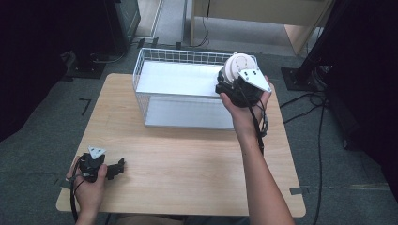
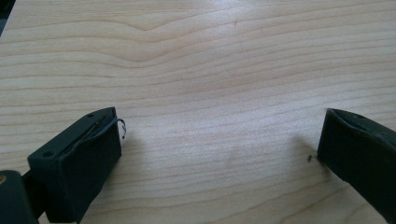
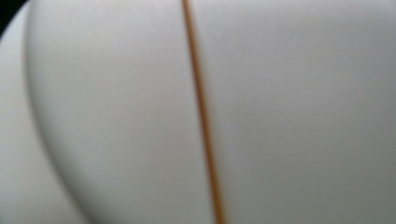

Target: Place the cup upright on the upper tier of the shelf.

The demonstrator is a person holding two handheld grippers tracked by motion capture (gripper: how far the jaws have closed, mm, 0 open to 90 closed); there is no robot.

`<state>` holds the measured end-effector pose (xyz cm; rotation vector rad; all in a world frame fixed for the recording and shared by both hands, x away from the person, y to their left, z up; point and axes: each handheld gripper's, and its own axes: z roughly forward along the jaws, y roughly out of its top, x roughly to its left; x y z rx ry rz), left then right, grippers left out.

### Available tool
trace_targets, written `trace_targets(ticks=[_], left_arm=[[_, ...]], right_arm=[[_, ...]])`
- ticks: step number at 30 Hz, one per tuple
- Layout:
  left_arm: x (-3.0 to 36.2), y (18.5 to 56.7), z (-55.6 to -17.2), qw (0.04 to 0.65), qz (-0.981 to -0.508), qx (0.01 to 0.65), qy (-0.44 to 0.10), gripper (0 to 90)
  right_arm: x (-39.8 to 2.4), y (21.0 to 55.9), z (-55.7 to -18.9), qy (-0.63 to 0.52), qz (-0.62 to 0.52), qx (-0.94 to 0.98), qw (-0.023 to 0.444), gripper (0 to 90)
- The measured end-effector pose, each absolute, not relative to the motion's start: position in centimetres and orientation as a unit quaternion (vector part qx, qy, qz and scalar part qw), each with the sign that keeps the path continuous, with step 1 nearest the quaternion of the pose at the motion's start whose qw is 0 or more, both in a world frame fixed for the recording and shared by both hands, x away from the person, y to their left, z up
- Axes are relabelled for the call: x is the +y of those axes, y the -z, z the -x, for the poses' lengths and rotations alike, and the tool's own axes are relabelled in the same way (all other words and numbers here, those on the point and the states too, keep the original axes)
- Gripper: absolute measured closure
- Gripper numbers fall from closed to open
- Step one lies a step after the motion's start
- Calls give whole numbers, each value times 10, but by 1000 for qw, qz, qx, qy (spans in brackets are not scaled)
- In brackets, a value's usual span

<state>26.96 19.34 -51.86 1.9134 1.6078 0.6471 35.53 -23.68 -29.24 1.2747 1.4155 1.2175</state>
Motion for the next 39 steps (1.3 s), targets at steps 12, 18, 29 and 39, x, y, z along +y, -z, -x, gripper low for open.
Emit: trace_targets(ticks=[12, 18, 29, 39], left_arm=[[193, 519, -270, 276, -712, 598, -241, 0], [193, 519, -270, 277, -712, 598, -241, 0], [193, 519, -270, 277, -712, 599, -241, 0], [193, 519, -270, 277, -712, 599, -241, 0]], right_arm=[[-236, 287, -356, -491, -497, 572, 429, 151], [-238, 286, -367, -488, -504, 570, 428, 152], [-243, 276, -380, -486, -509, 572, 420, 153], [-242, 277, -385, -480, -509, 579, 417, 152]])
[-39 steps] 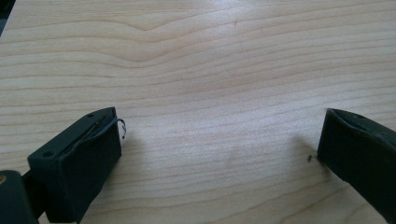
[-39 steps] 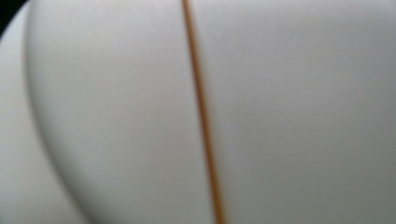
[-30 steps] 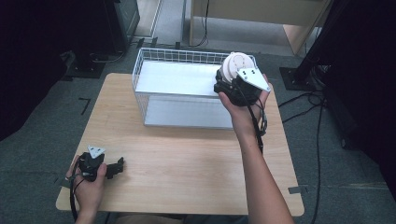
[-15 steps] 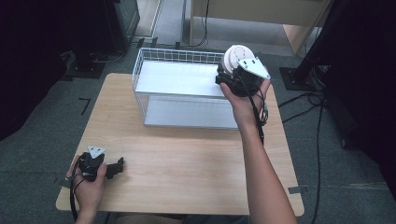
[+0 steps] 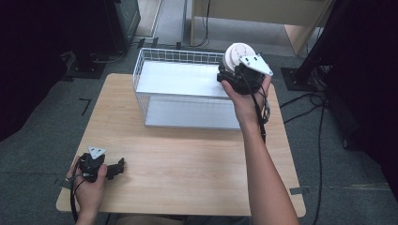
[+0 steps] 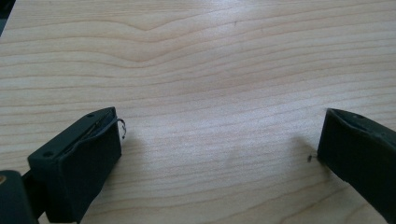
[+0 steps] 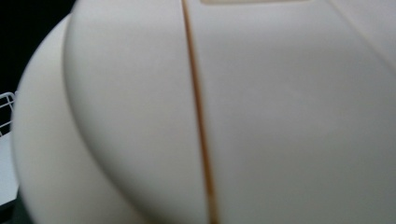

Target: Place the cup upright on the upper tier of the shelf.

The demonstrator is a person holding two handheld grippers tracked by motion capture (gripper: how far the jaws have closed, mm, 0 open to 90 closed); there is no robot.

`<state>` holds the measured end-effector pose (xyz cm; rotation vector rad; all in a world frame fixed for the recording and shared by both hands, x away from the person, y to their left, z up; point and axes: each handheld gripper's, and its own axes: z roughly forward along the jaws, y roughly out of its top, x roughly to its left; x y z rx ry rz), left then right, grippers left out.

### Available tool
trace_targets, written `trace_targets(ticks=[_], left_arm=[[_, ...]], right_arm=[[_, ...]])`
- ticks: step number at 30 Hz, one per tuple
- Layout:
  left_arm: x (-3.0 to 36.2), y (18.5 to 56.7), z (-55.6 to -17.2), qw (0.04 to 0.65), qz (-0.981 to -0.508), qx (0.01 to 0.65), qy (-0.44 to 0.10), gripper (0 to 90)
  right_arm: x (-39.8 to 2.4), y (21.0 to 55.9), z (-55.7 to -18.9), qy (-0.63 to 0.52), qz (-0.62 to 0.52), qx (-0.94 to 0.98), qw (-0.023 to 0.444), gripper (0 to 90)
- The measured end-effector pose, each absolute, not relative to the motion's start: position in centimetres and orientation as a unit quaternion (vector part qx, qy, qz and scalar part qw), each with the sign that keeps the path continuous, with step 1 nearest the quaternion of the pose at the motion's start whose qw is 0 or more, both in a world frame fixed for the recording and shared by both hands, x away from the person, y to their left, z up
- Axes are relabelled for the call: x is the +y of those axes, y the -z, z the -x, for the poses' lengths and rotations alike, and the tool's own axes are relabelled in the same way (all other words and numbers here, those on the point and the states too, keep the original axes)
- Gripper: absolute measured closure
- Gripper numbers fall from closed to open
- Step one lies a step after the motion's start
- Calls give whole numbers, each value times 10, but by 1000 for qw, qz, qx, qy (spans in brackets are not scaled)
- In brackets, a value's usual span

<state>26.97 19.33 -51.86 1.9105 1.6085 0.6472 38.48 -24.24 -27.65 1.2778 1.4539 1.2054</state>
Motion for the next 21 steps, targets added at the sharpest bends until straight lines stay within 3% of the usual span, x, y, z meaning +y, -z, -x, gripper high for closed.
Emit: trace_targets(ticks=[21], left_arm=[[193, 519, -270, 277, -711, 599, -241, 0]], right_arm=[[-251, 272, -404, -500, -514, 560, 415, 143]])
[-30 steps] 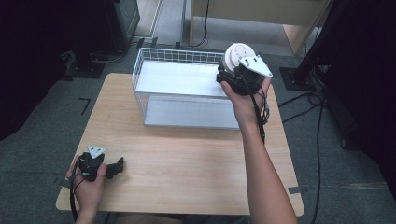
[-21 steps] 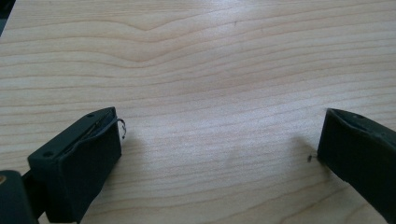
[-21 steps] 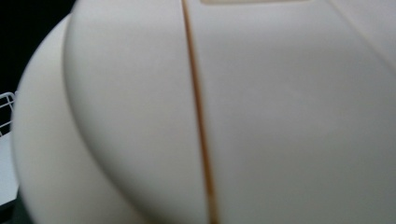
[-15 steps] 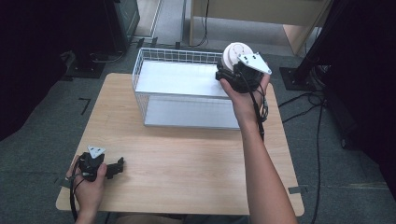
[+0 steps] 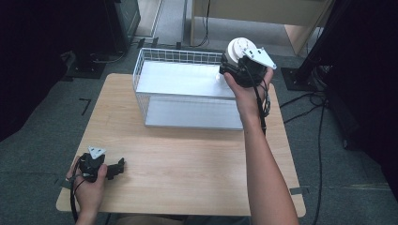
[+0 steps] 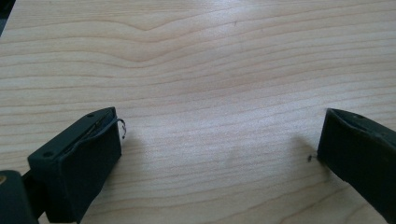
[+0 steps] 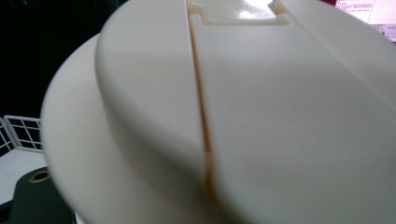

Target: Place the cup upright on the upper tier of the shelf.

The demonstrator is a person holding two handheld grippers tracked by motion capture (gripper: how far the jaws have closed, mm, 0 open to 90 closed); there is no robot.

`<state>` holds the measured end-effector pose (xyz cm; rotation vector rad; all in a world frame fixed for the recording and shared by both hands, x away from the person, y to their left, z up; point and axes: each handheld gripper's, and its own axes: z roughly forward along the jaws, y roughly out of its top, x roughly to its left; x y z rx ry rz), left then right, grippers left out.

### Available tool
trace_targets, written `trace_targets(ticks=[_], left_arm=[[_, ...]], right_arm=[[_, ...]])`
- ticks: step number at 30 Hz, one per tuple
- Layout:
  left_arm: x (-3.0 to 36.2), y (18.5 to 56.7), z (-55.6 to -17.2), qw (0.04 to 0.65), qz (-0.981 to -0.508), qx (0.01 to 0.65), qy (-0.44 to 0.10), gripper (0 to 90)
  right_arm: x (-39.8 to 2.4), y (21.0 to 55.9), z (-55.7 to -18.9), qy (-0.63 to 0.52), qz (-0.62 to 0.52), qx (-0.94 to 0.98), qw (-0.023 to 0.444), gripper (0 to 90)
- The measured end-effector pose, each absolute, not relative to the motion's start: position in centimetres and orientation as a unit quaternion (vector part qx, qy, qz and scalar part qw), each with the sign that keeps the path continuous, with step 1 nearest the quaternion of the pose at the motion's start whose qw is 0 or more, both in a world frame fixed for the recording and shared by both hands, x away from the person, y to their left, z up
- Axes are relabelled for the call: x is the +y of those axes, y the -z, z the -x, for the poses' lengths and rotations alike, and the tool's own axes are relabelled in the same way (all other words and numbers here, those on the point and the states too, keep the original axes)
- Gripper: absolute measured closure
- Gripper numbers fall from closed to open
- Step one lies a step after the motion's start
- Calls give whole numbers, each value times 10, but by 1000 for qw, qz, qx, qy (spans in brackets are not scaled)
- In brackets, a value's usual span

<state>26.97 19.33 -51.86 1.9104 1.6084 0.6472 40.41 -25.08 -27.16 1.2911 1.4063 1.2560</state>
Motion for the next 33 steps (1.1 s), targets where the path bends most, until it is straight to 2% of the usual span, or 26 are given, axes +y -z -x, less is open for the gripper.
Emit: trace_targets(ticks=[11, 33], left_arm=[[193, 519, -270, 277, -711, 599, -241, 0], [193, 519, -270, 277, -712, 599, -241, 0]], right_arm=[[-254, 277, -413, -493, -509, 563, 425, 124], [-247, 293, -428, -480, -515, 586, 401, 146]])
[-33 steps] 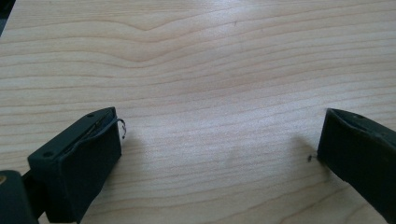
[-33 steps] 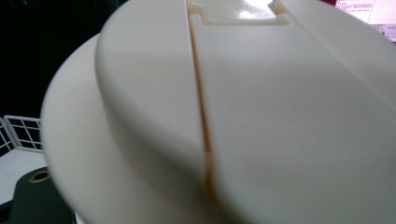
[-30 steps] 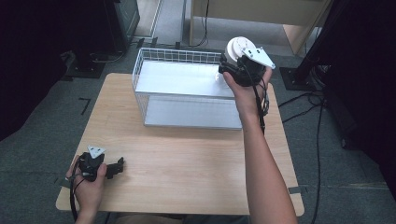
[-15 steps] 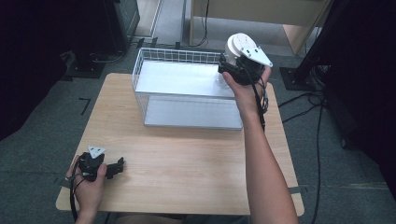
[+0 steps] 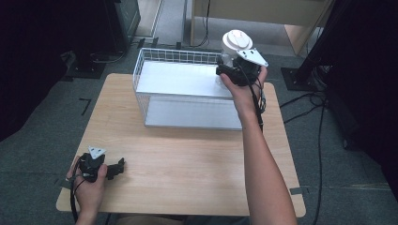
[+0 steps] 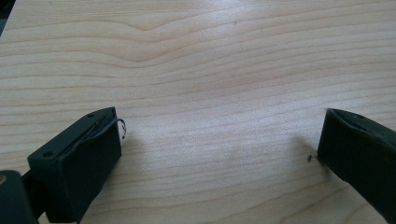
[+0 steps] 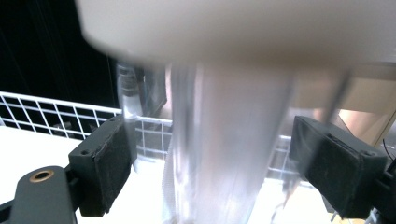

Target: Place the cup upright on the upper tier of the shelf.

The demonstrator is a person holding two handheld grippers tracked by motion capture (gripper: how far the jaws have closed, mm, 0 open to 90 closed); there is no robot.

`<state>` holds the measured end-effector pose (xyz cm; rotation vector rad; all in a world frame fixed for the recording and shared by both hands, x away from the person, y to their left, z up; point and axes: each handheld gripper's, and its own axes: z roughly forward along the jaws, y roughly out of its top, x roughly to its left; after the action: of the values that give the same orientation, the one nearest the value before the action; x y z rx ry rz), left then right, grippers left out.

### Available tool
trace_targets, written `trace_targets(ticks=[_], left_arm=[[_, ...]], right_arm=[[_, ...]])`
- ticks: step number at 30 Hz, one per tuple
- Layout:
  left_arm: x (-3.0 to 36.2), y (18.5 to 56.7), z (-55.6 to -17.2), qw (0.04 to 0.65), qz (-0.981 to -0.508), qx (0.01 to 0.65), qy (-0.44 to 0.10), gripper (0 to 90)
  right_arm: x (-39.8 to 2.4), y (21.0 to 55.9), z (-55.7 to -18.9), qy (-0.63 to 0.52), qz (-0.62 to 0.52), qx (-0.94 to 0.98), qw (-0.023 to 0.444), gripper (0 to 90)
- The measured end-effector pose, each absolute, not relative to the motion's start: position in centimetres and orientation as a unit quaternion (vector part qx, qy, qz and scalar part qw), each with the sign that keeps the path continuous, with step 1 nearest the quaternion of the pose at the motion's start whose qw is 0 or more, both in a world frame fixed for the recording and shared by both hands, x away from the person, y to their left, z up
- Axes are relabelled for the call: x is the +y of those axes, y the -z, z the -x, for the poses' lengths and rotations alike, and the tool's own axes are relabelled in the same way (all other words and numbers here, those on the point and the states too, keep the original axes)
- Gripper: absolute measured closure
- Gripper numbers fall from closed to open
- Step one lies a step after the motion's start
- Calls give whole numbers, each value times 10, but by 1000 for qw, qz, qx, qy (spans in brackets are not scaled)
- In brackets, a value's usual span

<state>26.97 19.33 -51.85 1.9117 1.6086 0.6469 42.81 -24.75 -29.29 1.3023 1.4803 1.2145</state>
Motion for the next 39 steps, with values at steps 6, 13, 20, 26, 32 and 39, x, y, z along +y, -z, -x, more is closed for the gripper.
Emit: trace_targets(ticks=[6, 13, 20, 26, 32, 39], left_arm=[[193, 519, -270, 277, -711, 600, -240, 0], [193, 519, -270, 277, -711, 599, -241, 0], [193, 519, -270, 277, -712, 599, -240, 0], [193, 519, -270, 277, -712, 599, -240, 0], [193, 518, -270, 276, -713, 598, -241, 0], [193, 519, -270, 276, -712, 599, -240, 0]], right_arm=[[-249, 297, -429, -475, -521, 585, 400, 151], [-252, 301, -426, -478, -521, 586, 396, 134], [-260, 305, -418, -495, -508, 584, 394, 60], [-266, 311, -405, -511, -501, 579, 390, 44], [-270, 320, -390, -510, -493, 585, 392, 32], [-272, 325, -374, -515, -485, 586, 396, 31]])
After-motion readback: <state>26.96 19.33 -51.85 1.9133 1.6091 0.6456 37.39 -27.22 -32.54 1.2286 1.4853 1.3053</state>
